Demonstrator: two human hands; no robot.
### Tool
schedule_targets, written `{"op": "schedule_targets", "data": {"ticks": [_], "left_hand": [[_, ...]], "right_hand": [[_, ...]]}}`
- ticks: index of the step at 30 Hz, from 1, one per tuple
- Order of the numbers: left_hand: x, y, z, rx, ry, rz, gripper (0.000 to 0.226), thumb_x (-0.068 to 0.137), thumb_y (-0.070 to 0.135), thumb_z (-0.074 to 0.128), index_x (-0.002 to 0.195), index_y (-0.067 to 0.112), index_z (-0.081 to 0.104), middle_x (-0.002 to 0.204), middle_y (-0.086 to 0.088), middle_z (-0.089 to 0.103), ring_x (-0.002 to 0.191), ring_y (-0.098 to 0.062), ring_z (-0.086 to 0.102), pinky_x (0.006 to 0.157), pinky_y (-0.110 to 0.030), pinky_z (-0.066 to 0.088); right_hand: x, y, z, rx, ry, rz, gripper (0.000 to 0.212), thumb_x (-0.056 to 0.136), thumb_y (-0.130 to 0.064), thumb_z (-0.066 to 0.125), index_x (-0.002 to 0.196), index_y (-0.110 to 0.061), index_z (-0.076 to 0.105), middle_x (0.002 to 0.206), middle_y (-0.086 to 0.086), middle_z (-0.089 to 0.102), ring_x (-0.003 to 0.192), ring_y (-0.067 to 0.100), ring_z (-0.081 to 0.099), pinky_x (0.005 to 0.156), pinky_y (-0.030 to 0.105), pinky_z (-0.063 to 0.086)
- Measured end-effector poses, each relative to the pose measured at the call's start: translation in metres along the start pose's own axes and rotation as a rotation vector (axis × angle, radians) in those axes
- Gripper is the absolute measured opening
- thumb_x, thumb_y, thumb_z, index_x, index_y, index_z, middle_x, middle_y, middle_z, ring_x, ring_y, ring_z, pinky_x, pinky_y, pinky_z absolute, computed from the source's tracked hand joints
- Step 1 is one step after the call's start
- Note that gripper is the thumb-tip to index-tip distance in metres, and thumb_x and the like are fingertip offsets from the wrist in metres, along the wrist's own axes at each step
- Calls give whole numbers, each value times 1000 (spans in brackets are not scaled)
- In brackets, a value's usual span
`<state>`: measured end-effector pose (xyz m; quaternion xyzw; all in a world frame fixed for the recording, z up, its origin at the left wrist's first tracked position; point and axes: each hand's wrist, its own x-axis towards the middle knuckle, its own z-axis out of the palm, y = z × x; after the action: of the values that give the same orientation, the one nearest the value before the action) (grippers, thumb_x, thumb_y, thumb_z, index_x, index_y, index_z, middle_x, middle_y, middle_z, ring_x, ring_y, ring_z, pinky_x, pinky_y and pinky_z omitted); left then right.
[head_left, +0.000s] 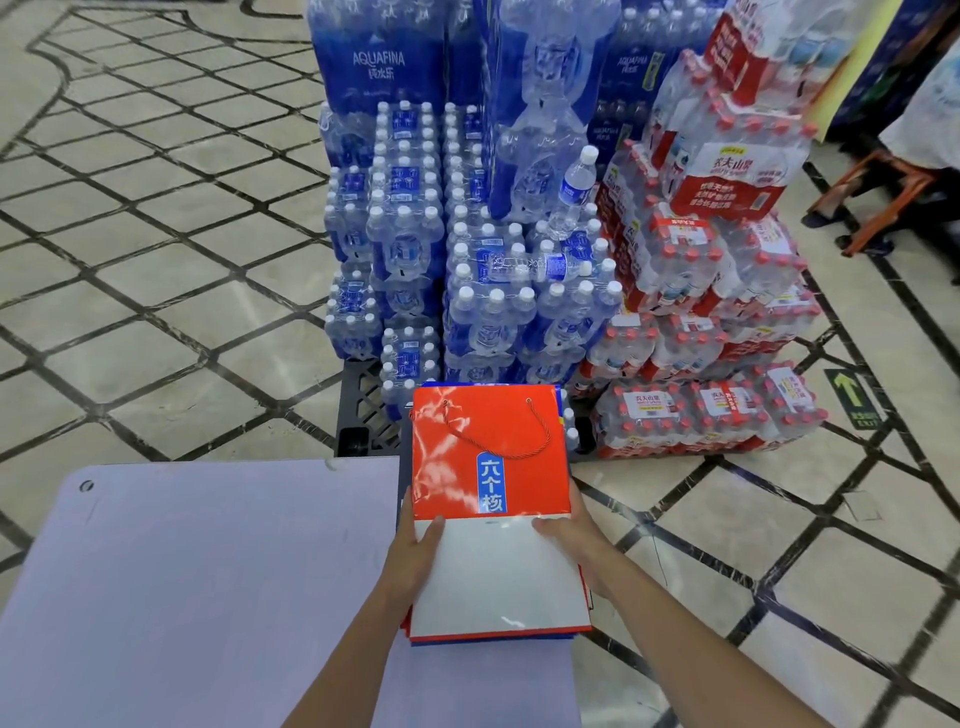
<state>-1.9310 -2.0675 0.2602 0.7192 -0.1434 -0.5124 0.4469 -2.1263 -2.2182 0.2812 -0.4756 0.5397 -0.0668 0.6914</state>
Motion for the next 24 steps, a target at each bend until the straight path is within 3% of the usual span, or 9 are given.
{"op": "schedule_targets", "data": {"ticks": [3,5,10,13,20,22,24], "left_hand": [[-4,7,-3,-25,-2,38,70,82,58,61,143,43,29,125,10,62,101,-10,68,82,-40,59],[-6,10,-1,-35,-5,37,64,84,56,60,140,43,31,122,12,61,98,-6,68,80,-36,59],[-8,5,2,-8,-11,29,69,78,65,59,137,51,27,126,8,60,105,-19,67,88,-51,55],[-11,4,5,28,-8,21,68,77,70,55,135,56,23,128,10,58,108,-19,65,91,-51,54],[-8,1,3,88,9,17,76,79,71,53,144,48,18,133,8,55,109,-14,62,93,-47,54],[-13,7,3,123,-6,25,68,88,62,53,144,44,20,132,8,54,106,-11,62,90,-41,55],[-18,17,2,211,-40,81,59,90,55,53,139,45,22,135,8,51,110,-10,60,91,-37,54]], "right_hand": [[-1,4,5,6,9,19,66,88,-17,67,137,-47,36,118,-7,67,105,17,67,78,36,57],[1,6,6,-8,21,15,69,87,-16,67,140,-46,35,118,-6,68,104,18,67,84,42,57],[2,7,1,20,37,-14,68,89,-5,62,140,-42,38,118,-3,68,104,20,68,83,42,57],[5,7,-1,8,31,-23,70,86,-7,64,141,-41,38,119,-3,68,106,21,67,88,47,56],[0,5,0,-19,-25,-56,77,74,-24,72,139,-46,38,124,-4,66,112,21,64,95,54,51],[-3,4,1,-128,11,-54,79,77,-29,75,142,-43,32,132,-1,61,117,22,60,98,54,49],[-8,-2,4,-415,199,-117,87,80,-34,74,149,-35,20,143,1,48,130,23,47,105,52,44]]}}
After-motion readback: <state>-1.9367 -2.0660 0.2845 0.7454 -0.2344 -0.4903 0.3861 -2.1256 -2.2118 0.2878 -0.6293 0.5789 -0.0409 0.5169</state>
